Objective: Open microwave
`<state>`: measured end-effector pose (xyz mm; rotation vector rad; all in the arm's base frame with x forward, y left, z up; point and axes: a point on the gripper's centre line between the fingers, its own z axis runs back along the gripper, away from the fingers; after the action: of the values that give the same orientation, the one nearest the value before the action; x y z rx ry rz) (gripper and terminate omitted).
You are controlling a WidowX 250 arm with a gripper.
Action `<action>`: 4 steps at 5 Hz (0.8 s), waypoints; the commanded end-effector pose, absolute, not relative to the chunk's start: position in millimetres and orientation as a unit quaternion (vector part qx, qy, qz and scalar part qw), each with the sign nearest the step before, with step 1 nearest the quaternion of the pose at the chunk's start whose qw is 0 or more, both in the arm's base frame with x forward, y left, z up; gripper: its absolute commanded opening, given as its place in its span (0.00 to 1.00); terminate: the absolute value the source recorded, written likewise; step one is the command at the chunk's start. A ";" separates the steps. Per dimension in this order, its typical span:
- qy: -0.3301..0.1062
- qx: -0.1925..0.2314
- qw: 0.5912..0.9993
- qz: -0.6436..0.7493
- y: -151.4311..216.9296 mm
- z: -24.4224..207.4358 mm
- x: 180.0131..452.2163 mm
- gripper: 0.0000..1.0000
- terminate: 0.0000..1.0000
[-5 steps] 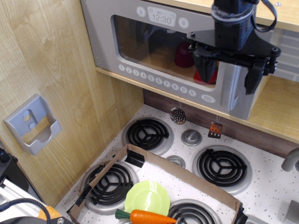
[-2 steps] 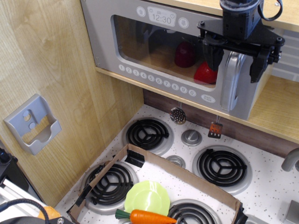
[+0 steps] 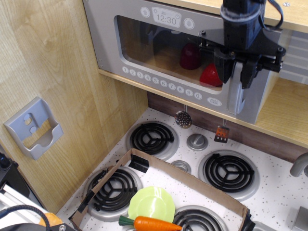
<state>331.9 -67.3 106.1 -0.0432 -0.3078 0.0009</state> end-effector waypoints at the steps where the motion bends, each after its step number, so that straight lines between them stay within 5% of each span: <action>1: -0.175 -0.018 0.984 0.031 -65.6 114.6 306.4 0.00 0.00; 2: -0.173 -0.013 0.983 0.053 -66.3 109.6 283.2 0.00 0.00; 3: -0.183 -0.003 0.976 0.122 -83.3 122.3 271.9 1.00 0.00; 4: -0.206 0.007 0.959 0.195 -111.4 123.2 247.4 1.00 0.00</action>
<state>240.7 -111.6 113.2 0.0336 -0.3884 0.4019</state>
